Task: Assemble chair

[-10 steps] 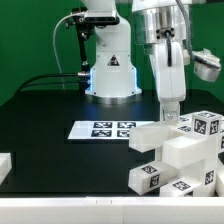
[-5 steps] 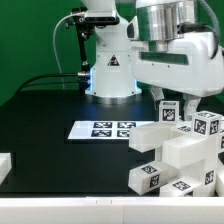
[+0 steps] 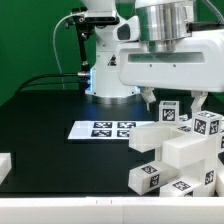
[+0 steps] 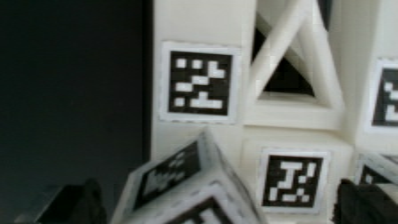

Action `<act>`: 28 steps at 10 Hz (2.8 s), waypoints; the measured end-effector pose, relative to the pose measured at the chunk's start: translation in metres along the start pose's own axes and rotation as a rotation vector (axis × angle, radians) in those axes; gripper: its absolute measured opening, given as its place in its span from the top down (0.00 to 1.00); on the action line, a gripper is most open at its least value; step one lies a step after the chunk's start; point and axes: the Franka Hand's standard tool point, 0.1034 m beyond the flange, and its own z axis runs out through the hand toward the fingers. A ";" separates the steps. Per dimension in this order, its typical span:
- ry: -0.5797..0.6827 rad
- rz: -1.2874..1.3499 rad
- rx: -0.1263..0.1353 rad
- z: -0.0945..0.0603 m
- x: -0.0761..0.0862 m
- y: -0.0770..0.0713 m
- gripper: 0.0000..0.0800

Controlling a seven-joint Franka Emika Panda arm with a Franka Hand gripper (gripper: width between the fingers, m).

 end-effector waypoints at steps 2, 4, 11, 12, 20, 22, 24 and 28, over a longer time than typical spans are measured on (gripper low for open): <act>-0.001 0.043 0.002 0.000 0.000 0.000 0.19; -0.001 0.084 0.002 0.001 0.000 0.000 0.57; -0.011 0.777 0.015 0.001 -0.003 -0.002 0.65; -0.011 0.870 0.019 0.001 -0.004 -0.005 0.65; -0.035 0.954 0.018 0.003 -0.011 -0.011 0.32; -0.030 0.717 0.016 0.003 -0.012 -0.012 0.23; -0.026 0.563 0.012 0.003 -0.013 -0.012 0.19; 0.049 0.025 -0.032 0.002 -0.012 -0.019 0.19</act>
Offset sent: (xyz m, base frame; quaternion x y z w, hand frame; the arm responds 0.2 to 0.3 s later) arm 0.0000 0.0000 0.0000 0.0000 0.0000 0.0650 0.9979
